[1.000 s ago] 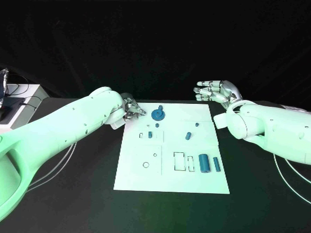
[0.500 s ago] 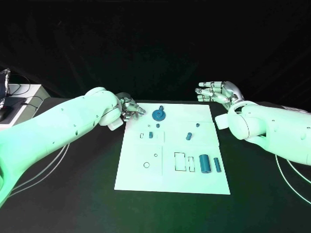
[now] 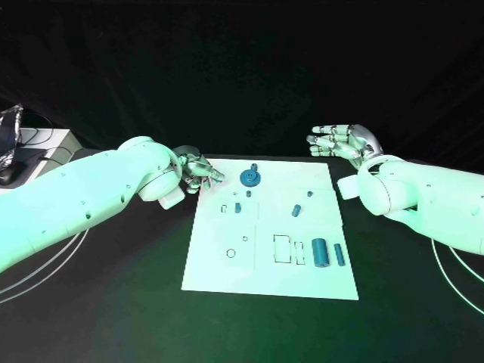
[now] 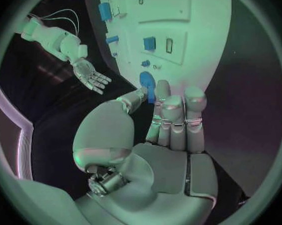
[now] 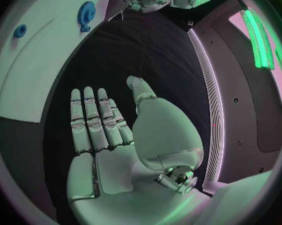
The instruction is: Assemble the parts on the task board
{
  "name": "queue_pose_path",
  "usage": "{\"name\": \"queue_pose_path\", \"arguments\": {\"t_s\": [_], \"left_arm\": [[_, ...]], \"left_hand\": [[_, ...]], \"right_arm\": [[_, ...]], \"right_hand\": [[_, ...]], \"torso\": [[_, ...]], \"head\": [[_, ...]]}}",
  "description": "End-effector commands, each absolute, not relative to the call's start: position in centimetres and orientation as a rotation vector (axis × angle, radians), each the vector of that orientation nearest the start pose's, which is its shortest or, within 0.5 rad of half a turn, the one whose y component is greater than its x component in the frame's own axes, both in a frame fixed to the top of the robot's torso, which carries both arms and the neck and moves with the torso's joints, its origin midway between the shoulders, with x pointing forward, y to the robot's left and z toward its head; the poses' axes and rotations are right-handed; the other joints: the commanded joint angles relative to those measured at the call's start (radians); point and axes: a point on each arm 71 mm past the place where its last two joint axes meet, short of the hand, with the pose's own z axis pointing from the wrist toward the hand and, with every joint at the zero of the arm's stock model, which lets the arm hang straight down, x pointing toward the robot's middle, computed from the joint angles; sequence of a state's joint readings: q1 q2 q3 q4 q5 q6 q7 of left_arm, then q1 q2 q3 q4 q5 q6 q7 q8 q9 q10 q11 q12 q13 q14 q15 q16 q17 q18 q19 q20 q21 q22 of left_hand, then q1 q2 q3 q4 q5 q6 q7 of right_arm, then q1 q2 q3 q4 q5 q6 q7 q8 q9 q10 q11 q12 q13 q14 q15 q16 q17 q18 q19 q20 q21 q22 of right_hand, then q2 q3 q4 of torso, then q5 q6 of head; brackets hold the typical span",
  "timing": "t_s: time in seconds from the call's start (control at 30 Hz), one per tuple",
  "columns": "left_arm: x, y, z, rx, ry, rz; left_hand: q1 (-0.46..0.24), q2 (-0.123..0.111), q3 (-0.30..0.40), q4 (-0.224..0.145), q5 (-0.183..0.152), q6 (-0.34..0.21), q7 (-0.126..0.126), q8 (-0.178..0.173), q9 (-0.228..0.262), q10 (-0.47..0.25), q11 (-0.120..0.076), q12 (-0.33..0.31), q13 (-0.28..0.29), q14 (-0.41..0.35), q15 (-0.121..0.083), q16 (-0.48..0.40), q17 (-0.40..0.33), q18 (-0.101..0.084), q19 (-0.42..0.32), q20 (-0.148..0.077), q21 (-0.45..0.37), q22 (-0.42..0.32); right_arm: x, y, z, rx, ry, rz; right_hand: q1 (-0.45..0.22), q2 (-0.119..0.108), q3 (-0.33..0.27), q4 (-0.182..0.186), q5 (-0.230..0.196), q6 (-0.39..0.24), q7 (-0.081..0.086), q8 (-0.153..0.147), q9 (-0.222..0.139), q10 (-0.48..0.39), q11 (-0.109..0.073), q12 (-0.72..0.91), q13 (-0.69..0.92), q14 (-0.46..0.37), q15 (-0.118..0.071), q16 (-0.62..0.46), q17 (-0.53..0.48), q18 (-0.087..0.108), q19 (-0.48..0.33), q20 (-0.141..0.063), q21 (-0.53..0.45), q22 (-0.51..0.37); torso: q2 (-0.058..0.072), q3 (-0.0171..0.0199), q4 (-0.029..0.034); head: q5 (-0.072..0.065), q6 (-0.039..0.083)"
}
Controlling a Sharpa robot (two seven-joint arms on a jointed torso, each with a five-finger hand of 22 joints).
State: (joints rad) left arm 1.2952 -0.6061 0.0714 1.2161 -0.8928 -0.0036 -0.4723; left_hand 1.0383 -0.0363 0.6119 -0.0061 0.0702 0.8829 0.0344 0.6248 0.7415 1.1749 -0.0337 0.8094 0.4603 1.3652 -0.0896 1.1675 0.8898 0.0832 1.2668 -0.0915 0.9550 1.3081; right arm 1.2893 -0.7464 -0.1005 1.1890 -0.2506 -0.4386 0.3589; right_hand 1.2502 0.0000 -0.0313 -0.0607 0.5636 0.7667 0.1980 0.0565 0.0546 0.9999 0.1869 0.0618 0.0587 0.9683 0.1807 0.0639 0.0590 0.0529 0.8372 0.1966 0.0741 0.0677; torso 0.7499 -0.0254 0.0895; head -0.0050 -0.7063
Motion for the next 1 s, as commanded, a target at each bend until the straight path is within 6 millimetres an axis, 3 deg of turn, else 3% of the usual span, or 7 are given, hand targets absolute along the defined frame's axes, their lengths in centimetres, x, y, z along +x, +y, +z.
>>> {"name": "queue_pose_path", "arguments": {"t_s": [0.03, 0.1, 0.13, 0.17, 0.47, 1.0], "left_arm": [[55.2, 18.2, -15.8, -0.535, 2.082, -0.593], [54.6, 18.2, -16.2, -0.519, 2.089, -0.581], [54.3, 18.1, -16.4, -0.511, 2.090, -0.576], [54.1, 18.1, -16.6, -0.504, 2.090, -0.572], [52.5, 17.2, -18.2, -0.444, 2.035, -0.517], [51.8, 15.8, -19.7, -0.383, 2.041, -0.494]], "left_hand": [[-0.005, 0.007, 0.082, -0.079, -0.004, 0.020, -0.013, 0.008, -0.002, 0.021, -0.011, -0.002, -0.003, 0.010, -0.002, 0.007, 0.008, -0.012, 0.007, -0.004, 0.009, 0.054], [-0.008, 0.004, 0.083, -0.076, -0.004, 0.031, -0.018, 0.011, -0.023, 0.035, -0.016, -0.008, -0.011, 0.021, -0.006, 0.008, 0.023, -0.015, 0.014, -0.008, 0.016, 0.056], [-0.005, 0.003, 0.079, -0.073, -0.003, 0.023, -0.019, 0.039, -0.052, 0.046, -0.016, -0.017, -0.023, 0.033, -0.007, 0.000, 0.042, -0.020, 0.018, -0.009, 0.017, 0.057], [-0.005, 0.003, 0.081, -0.074, -0.004, 0.025, -0.020, 0.045, -0.062, 0.043, -0.016, -0.011, -0.020, 0.032, -0.007, -0.003, 0.049, -0.019, 0.020, -0.011, 0.020, 0.059], [-0.003, -0.012, 0.090, -0.076, -0.003, 0.035, -0.025, 0.063, -0.084, 0.060, -0.023, -0.010, -0.023, 0.040, -0.011, -0.007, 0.066, -0.020, 0.035, -0.014, 0.042, 0.069], [0.010, -0.022, 0.084, -0.067, -0.004, 0.040, -0.029, 0.078, -0.104, 0.066, -0.026, -0.008, -0.021, 0.044, -0.014, -0.011, 0.070, -0.021, 0.045, -0.016, 0.057, 0.076]], "right_arm": [[55.4, -27.0, -16.6, 0.850, 1.335, 1.141], [55.4, -27.0, -16.7, 0.851, 1.337, 1.140], [55.3, -27.0, -16.7, 0.851, 1.338, 1.141], [55.3, -27.0, -16.7, 0.850, 1.339, 1.141], [55.1, -26.5, -16.9, 0.830, 1.354, 1.148], [55.0, -26.2, -16.9, 0.819, 1.360, 1.152]], "right_hand": [[-0.009, 0.003, 0.000, -0.008, 0.004, 0.000, 0.036, -0.005, -0.001, 0.002, 0.002, -0.003, -0.001, -0.004, -0.001, -0.006, -0.001, 0.008, -0.005, -0.001, -0.005, -0.001], [-0.009, 0.003, 0.000, -0.008, 0.004, 0.000, 0.036, -0.005, -0.001, 0.002, 0.002, -0.003, -0.001, -0.004, -0.001, -0.006, -0.001, 0.008, -0.005, -0.001, -0.005, -0.001], [-0.009, 0.003, 0.000, -0.008, 0.004, 0.000, 0.036, -0.005, -0.001, 0.002, 0.002, -0.003, -0.001, -0.004, -0.001, -0.006, -0.001, 0.008, -0.005, -0.001, -0.005, -0.001], [-0.009, 0.003, 0.000, -0.008, 0.004, 0.000, 0.036, -0.005, -0.001, 0.002, 0.002, -0.003, -0.001, -0.004, -0.001, -0.006, -0.001, 0.008, -0.005, -0.001, -0.005, -0.001], [-0.010, 0.003, 0.000, -0.009, 0.004, 0.003, 0.035, -0.004, -0.001, 0.002, 0.002, -0.003, -0.001, -0.003, -0.001, -0.006, -0.001, 0.007, -0.009, 0.000, -0.006, -0.002], [-0.010, 0.003, 0.000, -0.009, 0.004, 0.003, 0.035, -0.004, -0.001, 0.002, 0.002, -0.003, -0.001, -0.003, -0.001, -0.006, -0.001, 0.007, -0.009, 0.000, -0.006, -0.002]], "torso": [[-0.010, -0.0025, 0.0057], [-0.013, -0.0029, 0.0080], [-0.015, -0.0031, 0.0091], [-0.016, -0.0032, 0.0099], [-0.019, -0.0034, 0.0106], [-0.016, -0.0032, 0.0111]], "head": [[0.001, -0.008], [0.002, -0.012], [0.002, -0.014], [0.002, -0.015], [0.002, -0.023], [0.001, -0.033]]}}
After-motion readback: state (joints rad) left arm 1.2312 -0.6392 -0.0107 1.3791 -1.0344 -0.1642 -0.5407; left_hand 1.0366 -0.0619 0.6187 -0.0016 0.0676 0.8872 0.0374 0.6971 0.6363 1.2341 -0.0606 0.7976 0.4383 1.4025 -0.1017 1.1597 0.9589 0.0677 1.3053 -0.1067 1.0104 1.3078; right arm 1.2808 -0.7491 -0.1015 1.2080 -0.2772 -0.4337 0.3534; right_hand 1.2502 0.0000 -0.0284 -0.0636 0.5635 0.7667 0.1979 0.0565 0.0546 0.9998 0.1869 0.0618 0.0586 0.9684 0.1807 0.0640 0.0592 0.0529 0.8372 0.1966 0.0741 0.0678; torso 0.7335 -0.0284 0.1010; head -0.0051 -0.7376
